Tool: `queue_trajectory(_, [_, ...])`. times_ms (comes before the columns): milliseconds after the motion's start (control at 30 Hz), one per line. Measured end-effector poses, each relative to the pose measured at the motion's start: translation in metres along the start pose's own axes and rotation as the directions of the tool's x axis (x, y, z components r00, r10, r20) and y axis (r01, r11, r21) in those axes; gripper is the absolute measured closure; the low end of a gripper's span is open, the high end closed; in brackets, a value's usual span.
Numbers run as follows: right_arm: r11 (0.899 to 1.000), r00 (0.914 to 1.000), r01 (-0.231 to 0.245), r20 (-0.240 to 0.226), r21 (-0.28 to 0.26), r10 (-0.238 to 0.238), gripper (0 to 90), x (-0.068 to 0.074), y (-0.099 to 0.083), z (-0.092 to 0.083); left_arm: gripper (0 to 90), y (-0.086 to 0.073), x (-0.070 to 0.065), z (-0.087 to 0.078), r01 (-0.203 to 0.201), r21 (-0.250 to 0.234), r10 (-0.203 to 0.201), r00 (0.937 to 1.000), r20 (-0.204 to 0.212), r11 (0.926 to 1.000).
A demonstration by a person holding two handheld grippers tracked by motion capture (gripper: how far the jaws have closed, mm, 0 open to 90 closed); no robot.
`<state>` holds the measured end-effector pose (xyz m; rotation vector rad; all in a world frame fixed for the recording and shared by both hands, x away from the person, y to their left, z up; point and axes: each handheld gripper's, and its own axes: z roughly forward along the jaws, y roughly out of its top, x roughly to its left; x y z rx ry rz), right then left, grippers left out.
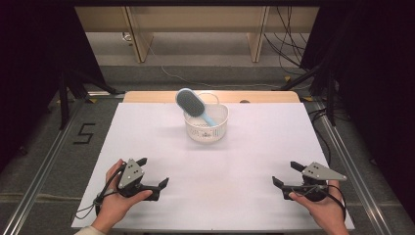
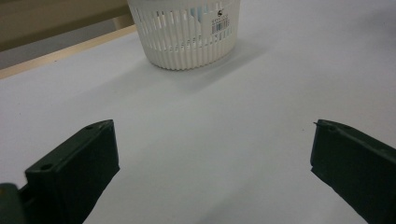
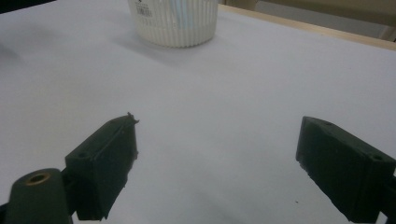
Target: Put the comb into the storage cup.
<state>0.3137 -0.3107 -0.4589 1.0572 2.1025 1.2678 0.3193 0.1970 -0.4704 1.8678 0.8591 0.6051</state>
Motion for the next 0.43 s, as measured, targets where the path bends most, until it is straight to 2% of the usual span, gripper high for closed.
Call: queue_trajectory(433, [1.0, 1.0, 0.002, 0.003, -0.019, -0.002, 13.3, 0.0007, -0.0015, 0.0017, 0.4, 0.0001, 0.0001, 0.0008, 0.0, 0.003, 0.0, 1.0, 0.0, 1.0])
